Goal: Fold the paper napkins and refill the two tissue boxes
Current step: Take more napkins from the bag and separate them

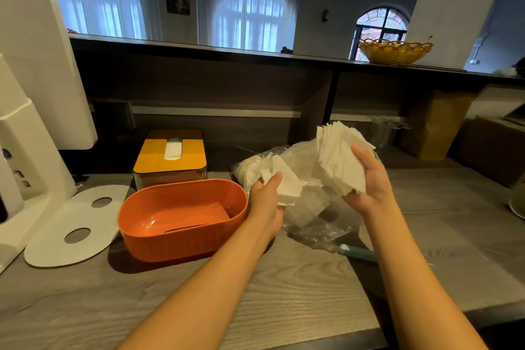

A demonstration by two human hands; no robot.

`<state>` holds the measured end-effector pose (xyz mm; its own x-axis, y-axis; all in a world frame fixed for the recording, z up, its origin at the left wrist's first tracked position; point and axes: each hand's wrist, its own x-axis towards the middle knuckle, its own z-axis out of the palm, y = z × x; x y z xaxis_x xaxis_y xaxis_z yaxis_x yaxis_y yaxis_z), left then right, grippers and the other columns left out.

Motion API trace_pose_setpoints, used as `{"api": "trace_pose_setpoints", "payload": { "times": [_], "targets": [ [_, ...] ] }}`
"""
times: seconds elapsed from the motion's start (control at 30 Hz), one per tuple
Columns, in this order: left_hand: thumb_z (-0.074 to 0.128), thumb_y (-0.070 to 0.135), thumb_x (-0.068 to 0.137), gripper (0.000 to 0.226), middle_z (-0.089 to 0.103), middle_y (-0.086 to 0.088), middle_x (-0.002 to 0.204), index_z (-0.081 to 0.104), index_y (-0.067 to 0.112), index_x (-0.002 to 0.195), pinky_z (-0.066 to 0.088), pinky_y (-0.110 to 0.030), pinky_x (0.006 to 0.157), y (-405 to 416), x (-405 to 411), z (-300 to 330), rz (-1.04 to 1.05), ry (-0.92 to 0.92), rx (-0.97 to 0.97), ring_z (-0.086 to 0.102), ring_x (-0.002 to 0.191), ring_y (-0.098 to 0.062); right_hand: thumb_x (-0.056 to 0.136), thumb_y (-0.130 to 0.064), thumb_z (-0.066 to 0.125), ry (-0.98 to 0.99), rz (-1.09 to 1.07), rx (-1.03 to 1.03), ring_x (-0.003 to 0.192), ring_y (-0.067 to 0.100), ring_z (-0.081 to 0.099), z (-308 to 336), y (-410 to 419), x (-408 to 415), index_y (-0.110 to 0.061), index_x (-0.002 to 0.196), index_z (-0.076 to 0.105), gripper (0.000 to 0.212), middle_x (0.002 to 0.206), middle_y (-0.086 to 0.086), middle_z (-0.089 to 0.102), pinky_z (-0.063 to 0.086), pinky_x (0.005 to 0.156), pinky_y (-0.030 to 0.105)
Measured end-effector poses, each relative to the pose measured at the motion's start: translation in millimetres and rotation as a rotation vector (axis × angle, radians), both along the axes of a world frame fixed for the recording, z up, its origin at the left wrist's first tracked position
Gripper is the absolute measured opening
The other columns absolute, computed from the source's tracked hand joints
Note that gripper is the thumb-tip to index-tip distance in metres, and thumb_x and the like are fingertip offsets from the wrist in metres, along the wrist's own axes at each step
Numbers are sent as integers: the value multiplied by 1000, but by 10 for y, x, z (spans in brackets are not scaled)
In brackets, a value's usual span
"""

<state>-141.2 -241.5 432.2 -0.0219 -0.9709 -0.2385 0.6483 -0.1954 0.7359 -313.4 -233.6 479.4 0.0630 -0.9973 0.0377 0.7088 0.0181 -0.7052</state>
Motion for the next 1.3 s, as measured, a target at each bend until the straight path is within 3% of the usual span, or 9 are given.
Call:
{"api": "trace_pose_setpoints", "payload": {
  "times": [0.07, 0.17, 0.3, 0.43, 0.67, 0.9, 1.03, 1.17, 1.3],
  "targets": [
    [64, 15, 97, 53, 63, -12, 128, 44, 18, 147, 53, -51, 98, -30, 10, -24, 4, 37, 12, 63, 113, -32, 92, -27, 57, -63, 53, -52, 99, 28, 71, 8, 25, 34, -14, 141, 49, 51, 118, 12, 69, 61, 78, 41],
    [70, 20, 94, 60, 61, -12, 132, 42, 24, 147, 50, -58, 101, -33, 16, -30, 18, 18, -1, 61, 117, -35, 89, -25, 57, -60, 96, -67, 94, 28, 72, -11, 56, 147, -14, 137, 50, 50, 109, 12, 72, 62, 76, 41],
    [75, 37, 88, 62, 62, -7, 132, 46, 30, 142, 52, -57, 99, -16, 1, -31, 35, -59, -30, 62, 116, -33, 92, -20, 55, 81, 100, -20, 88, 29, 72, -32, 73, 303, -15, 126, 56, 34, 102, 13, 70, 61, 66, 40],
    [63, 56, 88, 57, 65, -3, 133, 54, 34, 140, 52, -54, 101, -33, -23, -41, 7, -87, -44, 64, 117, -30, 89, -19, 62, 276, 85, 35, 89, 28, 73, -74, 52, 369, -17, 128, 54, 40, 108, 13, 68, 60, 67, 39],
    [48, 36, 103, 22, 70, -8, 122, 64, 27, 115, 48, -48, 106, 67, 0, 53, -75, -76, -132, 65, 116, -30, 94, -21, 62, 349, -6, 89, 104, 30, 68, -117, -22, 367, -19, 131, 52, 39, 118, 14, 66, 59, 74, 42],
    [64, 17, 96, 36, 71, -11, 119, 57, 15, 131, 54, -42, 94, 69, 14, 13, -117, -60, -171, 67, 109, -28, 96, -27, 61, 289, -152, 85, 112, 32, 64, -100, -38, 287, -20, 135, 50, 41, 124, 14, 64, 58, 75, 43],
    [68, 15, 93, 29, 71, -7, 111, 57, 21, 119, 57, -37, 82, 70, 13, -7, -130, -95, -195, 69, 100, -23, 97, -25, 59, 275, -155, 87, 107, 29, 66, -82, -22, 282, -19, 130, 54, 34, 119, 13, 66, 57, 76, 43],
    [70, 17, 93, 16, 72, -2, 104, 62, 24, 105, 56, -43, 93, 32, 23, -12, -98, -134, -182, 69, 100, -23, 96, -24, 60, 303, -222, 88, 109, 29, 65, -61, -18, 289, -17, 131, 54, 37, 119, 11, 66, 56, 77, 44],
    [66, 23, 97, 19, 68, -5, 107, 57, 24, 113, 59, -44, 85, -17, 30, -29, -9, -105, -92, 67, 97, -24, 95, -21, 58, 152, -262, -28, 103, 28, 65, -21, 8, 138, -19, 127, 55, 32, 114, 10, 65, 57, 78, 46]
  ]
}}
